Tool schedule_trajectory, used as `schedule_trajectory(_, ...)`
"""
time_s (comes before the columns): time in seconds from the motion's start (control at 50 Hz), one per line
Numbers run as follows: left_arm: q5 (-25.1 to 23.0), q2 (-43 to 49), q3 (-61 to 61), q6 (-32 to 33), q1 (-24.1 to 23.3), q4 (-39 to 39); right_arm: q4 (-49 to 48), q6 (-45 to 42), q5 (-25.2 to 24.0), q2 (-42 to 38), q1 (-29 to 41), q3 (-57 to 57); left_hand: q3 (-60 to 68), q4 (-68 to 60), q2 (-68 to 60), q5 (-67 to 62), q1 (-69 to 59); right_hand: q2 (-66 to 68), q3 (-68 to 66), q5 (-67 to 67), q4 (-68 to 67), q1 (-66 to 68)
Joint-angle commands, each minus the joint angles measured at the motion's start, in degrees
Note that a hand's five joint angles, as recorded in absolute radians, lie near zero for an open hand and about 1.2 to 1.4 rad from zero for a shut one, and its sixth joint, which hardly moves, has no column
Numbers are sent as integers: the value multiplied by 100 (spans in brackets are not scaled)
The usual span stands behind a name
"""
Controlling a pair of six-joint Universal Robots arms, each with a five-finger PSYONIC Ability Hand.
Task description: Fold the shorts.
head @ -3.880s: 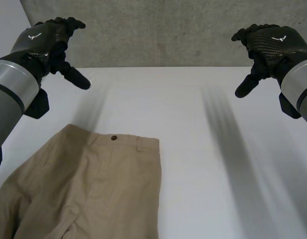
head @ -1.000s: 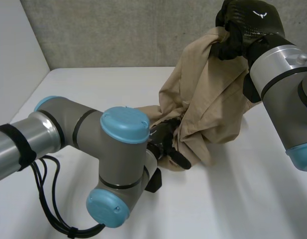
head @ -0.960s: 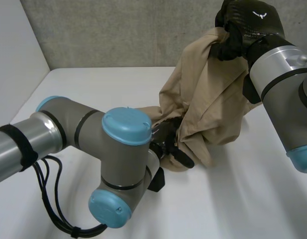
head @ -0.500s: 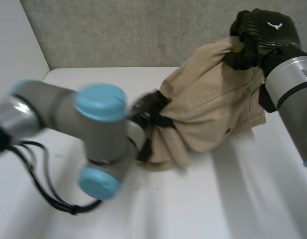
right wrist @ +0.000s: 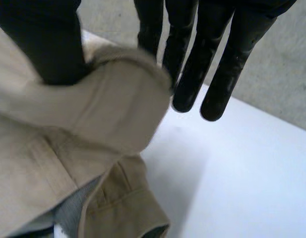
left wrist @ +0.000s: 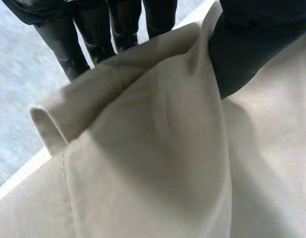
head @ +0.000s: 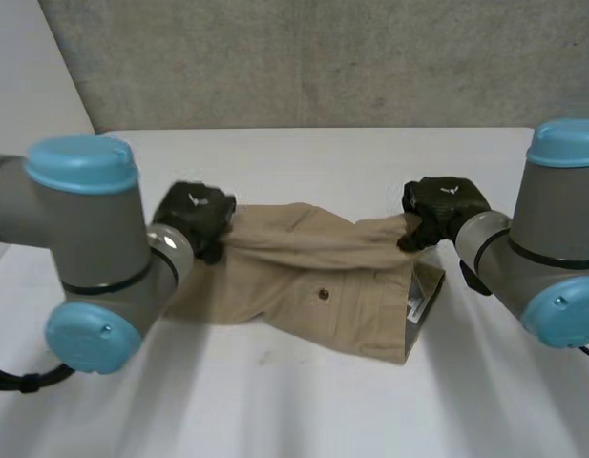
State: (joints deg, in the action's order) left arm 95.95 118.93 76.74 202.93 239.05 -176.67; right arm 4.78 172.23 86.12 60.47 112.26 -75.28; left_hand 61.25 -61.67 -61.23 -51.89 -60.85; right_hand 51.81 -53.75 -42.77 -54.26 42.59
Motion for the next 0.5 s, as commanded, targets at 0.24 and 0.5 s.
schedule_trajectory(0.24, 20, -1160, 683, -8, -122, -16, 418, -847, -87, 1494, 15, -338, -3842, 3884, 3840, 3906, 3802, -3315, 3510, 3411, 3561, -2393)
schedule_trajectory(0.5, -59, -2330, 2440, 9, 712, -367, 717, -1912, 1, 1555, 490, -1209, -3892, 3934, 3890, 3956, 3852, -3062, 3257, 3158, 3308, -2140)
